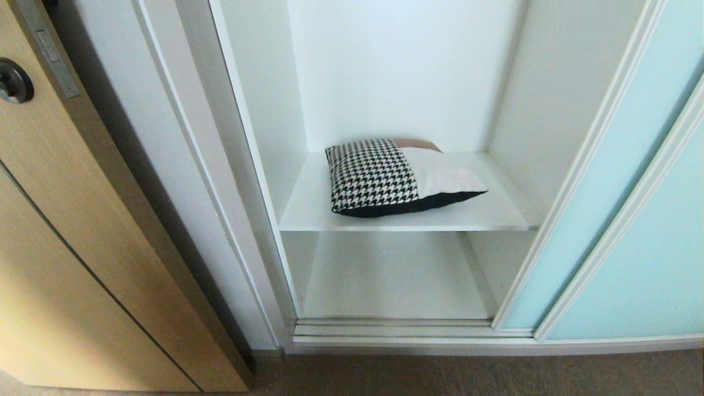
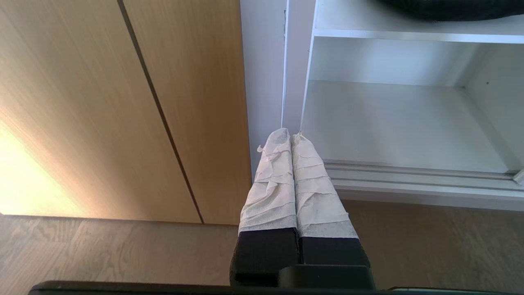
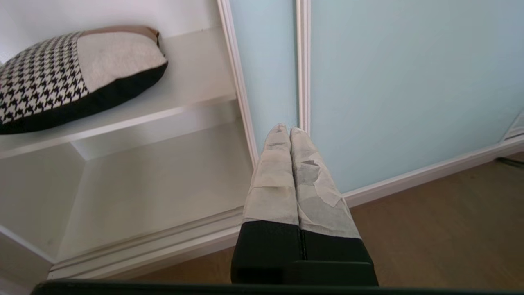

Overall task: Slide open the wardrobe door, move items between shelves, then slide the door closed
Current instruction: Close the door

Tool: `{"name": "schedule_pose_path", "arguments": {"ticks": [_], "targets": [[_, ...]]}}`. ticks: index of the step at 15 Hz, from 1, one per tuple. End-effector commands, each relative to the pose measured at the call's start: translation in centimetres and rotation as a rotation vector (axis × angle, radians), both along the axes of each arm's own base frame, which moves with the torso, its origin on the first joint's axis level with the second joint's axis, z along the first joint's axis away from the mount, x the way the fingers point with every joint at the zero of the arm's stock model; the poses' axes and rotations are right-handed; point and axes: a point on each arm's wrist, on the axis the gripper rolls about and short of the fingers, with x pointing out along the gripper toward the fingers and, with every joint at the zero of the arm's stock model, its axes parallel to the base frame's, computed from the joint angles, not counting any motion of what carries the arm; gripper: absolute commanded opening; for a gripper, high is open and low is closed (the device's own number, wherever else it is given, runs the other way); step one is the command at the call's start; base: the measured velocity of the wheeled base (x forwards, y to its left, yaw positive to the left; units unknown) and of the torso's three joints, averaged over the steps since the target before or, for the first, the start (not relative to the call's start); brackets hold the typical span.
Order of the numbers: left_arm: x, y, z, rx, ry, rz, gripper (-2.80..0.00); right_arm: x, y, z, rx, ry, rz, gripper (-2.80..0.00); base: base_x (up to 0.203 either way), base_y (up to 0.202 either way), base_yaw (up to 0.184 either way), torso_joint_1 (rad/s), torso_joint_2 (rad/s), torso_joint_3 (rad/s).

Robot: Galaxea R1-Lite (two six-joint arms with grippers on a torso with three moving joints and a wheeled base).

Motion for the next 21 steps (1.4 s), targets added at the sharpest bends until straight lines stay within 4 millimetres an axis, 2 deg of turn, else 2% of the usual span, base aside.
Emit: {"name": "schedule_pose_path", "arguments": {"ticks": [1, 4, 9, 13, 15, 17, 19, 21], "targets": [[0.0, 0.0, 0.0, 0.0, 0.003, 0.0, -2.8, -0.3, 0.0, 1.3, 0.0, -0.005, -0.02, -2.8, 0.0, 0.0, 0.0, 0.0, 0.0, 0.0], [0.0, 0.0, 0.0, 0.0, 0.003, 0.0, -2.8, -1.3, 0.0, 3.3, -0.025, -0.009, -0.049, -2.8, 0.0, 0.0, 0.0, 0.0, 0.0, 0.0], [0.0, 0.0, 0.0, 0.0, 0.003, 0.0, -2.8, -1.8, -0.1, 6.6, -0.058, -0.026, -0.172, -2.8, 0.0, 0.0, 0.0, 0.0, 0.0, 0.0], [0.0, 0.0, 0.0, 0.0, 0.003, 0.0, -2.8, -2.4, 0.1, 11.0, -0.051, -0.055, -0.283, -2.8, 0.0, 0.0, 0.0, 0.0, 0.0, 0.0], [0.0, 0.0, 0.0, 0.0, 0.003, 0.0, -2.8, -2.1, 0.3, 14.0, -0.025, -0.041, -0.336, -2.8, 0.0, 0.0, 0.0, 0.0, 0.0, 0.0], [0.0, 0.0, 0.0, 0.0, 0.003, 0.0, -2.8, 0.1, 0.2, 15.7, -0.002, 0.039, -0.386, -2.8, 0.0, 0.0, 0.0, 0.0, 0.0, 0.0], [0.0, 0.0, 0.0, 0.0, 0.003, 0.0, -2.8, 3.0, -0.9, 16.0, 0.03, 0.125, -0.414, -2.8, 0.0, 0.0, 0.0, 0.0, 0.0, 0.0], [0.0, 0.0, 0.0, 0.0, 0.003, 0.0, -2.8, 5.9, -2.6, 16.1, 0.065, 0.204, -0.353, -2.8, 0.0, 0.0, 0.0, 0.0, 0.0, 0.0]]}}
